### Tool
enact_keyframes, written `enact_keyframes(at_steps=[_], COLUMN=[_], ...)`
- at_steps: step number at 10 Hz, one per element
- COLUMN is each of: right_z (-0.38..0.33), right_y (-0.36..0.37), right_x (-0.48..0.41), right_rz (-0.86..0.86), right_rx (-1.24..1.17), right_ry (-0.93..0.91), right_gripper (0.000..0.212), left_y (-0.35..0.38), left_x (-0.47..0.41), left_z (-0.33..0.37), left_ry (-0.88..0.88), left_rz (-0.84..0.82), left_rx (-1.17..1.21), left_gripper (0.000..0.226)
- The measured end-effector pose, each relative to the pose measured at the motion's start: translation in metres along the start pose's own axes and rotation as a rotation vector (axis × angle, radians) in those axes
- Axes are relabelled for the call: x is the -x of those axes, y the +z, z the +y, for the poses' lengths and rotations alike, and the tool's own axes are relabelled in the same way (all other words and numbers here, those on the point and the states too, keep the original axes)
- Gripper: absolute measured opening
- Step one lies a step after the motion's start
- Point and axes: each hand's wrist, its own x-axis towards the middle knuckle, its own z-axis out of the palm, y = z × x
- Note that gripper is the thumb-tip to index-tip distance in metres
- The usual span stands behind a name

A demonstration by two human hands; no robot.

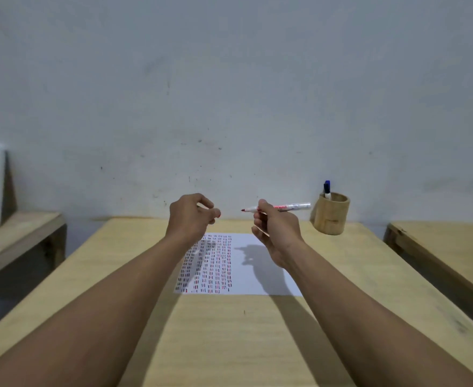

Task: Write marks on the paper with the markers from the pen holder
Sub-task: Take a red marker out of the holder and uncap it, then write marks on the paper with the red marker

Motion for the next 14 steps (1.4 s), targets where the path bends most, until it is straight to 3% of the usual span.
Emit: enact_keyframes(at_steps=[3, 5, 7, 8, 10, 14], right_z=[0.032, 0.041, 0.043, 0.044, 0.064, 0.081], right_y=[0.004, 0.007, 0.004, -0.001, -0.02, -0.024], right_x=[-0.002, -0.001, 0.008, 0.017, 0.033, 0.044], right_rz=[-0.081, -0.112, -0.149, -0.164, -0.055, -0.047], right_rx=[0.246, 0.329, 0.381, 0.473, 0.779, 0.972], right_ry=[-0.032, -0.051, -0.051, -0.109, -0.197, -0.244], right_gripper=[0.021, 0.02, 0.024, 0.023, 0.02, 0.021], left_y=[-0.016, -0.017, -0.028, -0.037, -0.046, -0.047], left_x=[0.007, 0.009, 0.023, 0.041, 0.069, 0.072], left_z=[-0.085, -0.097, -0.095, -0.092, -0.103, -0.108], left_ry=[-0.072, -0.019, 0.011, -0.013, -0.151, -0.125], left_rz=[0.026, -0.014, -0.005, -0.044, -0.329, -0.357], left_rx=[-0.429, -0.512, -0.553, -0.617, -0.917, -0.949], left_gripper=[0.026, 0.03, 0.055, 0.048, 0.053, 0.055])
